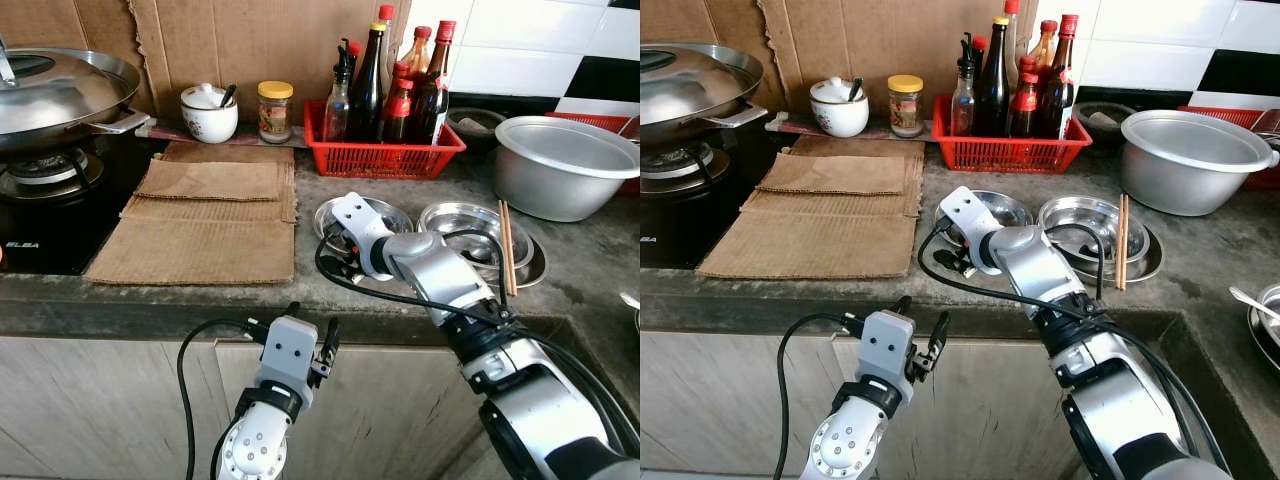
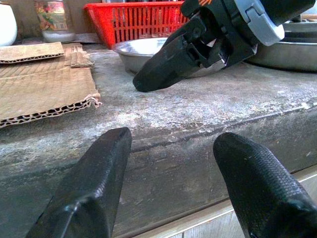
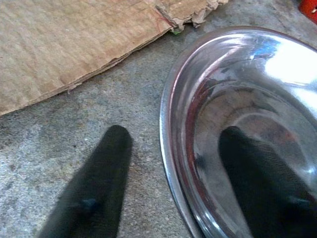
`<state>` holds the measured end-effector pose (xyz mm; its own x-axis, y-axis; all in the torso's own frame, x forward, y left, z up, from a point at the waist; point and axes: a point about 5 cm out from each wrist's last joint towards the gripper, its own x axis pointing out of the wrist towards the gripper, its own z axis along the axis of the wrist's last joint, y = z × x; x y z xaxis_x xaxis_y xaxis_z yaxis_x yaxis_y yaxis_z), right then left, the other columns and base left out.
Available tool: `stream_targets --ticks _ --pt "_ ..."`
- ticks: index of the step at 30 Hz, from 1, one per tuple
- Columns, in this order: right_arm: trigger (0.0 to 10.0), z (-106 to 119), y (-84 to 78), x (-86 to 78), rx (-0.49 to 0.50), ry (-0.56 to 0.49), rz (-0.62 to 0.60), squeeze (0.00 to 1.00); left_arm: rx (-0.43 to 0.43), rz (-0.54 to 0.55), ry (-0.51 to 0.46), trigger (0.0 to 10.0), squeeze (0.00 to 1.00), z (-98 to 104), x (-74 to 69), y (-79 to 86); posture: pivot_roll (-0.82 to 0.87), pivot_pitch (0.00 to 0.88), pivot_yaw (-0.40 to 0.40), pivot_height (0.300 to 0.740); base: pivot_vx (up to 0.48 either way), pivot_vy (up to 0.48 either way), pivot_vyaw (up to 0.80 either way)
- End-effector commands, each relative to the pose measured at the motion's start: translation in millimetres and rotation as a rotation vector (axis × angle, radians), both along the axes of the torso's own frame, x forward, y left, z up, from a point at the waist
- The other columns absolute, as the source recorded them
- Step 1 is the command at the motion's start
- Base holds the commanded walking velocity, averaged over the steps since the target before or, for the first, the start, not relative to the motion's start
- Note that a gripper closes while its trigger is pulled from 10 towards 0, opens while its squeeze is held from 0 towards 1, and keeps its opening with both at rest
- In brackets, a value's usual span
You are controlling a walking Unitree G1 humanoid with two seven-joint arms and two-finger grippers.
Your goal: Kitchen organization
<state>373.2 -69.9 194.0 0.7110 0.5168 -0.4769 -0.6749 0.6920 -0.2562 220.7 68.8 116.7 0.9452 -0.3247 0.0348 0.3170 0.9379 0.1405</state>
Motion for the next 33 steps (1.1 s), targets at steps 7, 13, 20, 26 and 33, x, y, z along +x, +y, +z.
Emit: stream_targets --ticks 7,13,20,26,33 --pt "0.0 2 -4.0 4.3 0.004 0.017 -0.037 0.0 -0.04 0.003 -0.051 10.0 0.0 15 1.8 -5.4 0.18 0.013 -0.13 0.74 0.0 0.0 0.0" --pt "0.0 12 1.6 5.7 0.023 -0.006 -0.029 0.0 -0.07 0.014 -0.076 10.0 0.0 21 5.1 -4.4 0.18 0.015 -0.127 0.74 0.0 0.0 0.0" --pt "0.0 20 7.1 4.6 0.064 -0.045 -0.018 0.0 -0.072 0.013 -0.078 10.0 0.0 22 6.6 -5.5 0.18 0.011 -0.13 0.74 0.0 0.0 0.0" --pt "0.0 48 18.1 -4.5 0.347 -0.216 0.032 0.0 -0.054 0.027 -0.065 10.0 0.0 18 7.5 -2.5 0.19 0.007 -0.126 0.74 0.0 0.0 0.0" --pt "0.0 71 12.3 -27.8 0.634 -0.389 0.007 0.0 -0.039 0.032 -0.055 10.0 0.0 15 8.3 1.7 0.19 0.0 -0.108 0.74 0.0 0.0 0.0"
